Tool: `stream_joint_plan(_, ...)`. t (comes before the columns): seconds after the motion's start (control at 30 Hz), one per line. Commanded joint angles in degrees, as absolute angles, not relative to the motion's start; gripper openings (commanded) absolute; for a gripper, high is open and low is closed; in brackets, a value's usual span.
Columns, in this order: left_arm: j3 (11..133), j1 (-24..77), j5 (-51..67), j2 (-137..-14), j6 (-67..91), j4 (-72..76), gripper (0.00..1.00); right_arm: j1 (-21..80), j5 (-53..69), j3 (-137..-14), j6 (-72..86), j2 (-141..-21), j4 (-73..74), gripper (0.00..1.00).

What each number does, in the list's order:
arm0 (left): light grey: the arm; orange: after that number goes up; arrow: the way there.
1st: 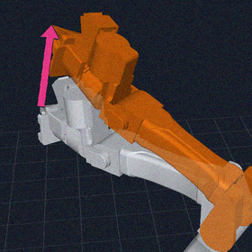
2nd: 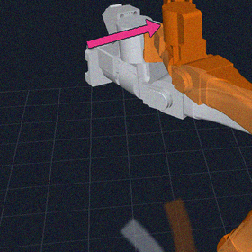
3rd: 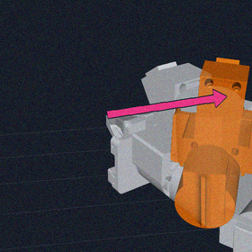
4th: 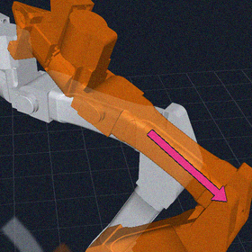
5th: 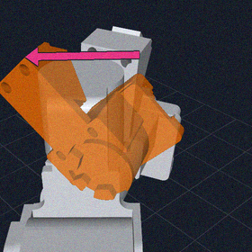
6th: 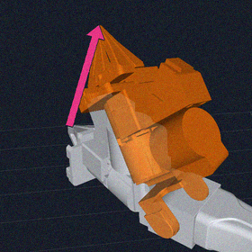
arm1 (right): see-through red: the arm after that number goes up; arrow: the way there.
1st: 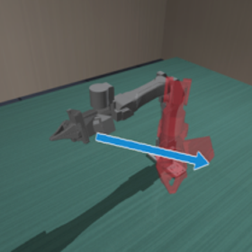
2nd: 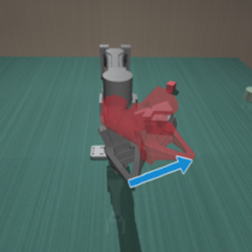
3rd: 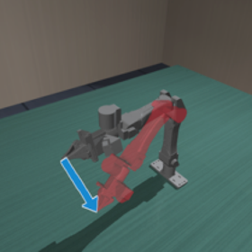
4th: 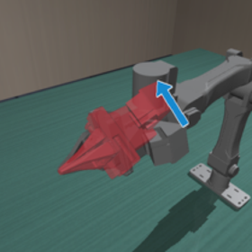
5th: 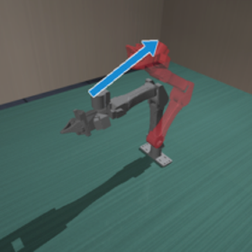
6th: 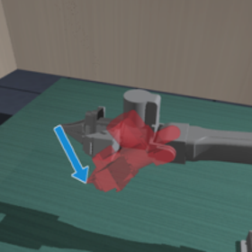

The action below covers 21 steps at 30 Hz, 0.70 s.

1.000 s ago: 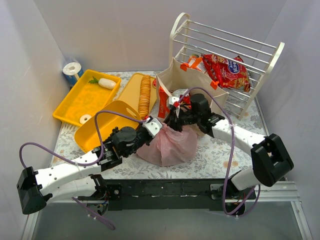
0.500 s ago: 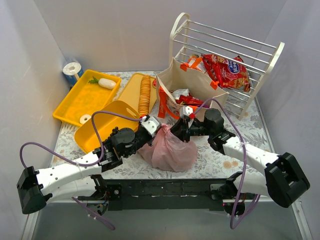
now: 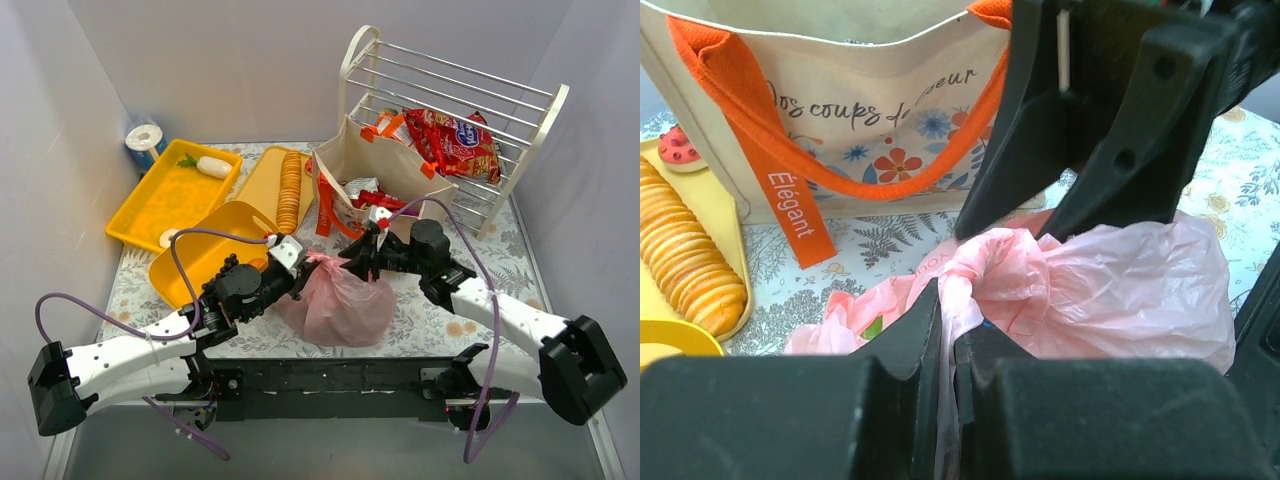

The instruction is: Place the mixed food into the grocery bags and tie them

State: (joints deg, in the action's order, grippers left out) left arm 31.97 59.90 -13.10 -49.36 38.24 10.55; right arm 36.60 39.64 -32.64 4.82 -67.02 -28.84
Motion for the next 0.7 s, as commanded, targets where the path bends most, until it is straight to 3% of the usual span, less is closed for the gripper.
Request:
stream_joint_plan(0.0,32.95,59.94,-14.77,-47.11,39.99,8.18,0.0,36.65,25.42,-37.34,3.25,-56.72,-14.78,0.58)
stream_joint_plan(0.1,34.18,59.85,-13.02,-47.37,40.87,6.95,0.0,36.74,17.68,-37.97,5.0,-50.92,-9.25,0.61)
stream_joint_plan(0.2,35.42,59.85,-12.39,-48.51,42.18,5.02,0.0,39.62,13.02,-37.18,7.55,-46.95,-8.44,0.84)
stream_joint_plan(0.23,36.38,59.85,-12.48,-48.86,42.62,4.49,0.0,41.47,7.61,-36.92,7.82,-46.24,-7.83,0.87)
stream_joint_plan(0.47,40.25,59.85,-13.54,-51.76,47.63,0.62,0.0,66.23,-24.05,-35.77,9.23,-47.01,-7.91,0.91)
stream_joint_plan(0.67,40.96,59.85,-13.8,-52.21,48.52,0.35,0.0,74.43,-42.09,-36.56,9.32,-53.07,-8.44,0.91)
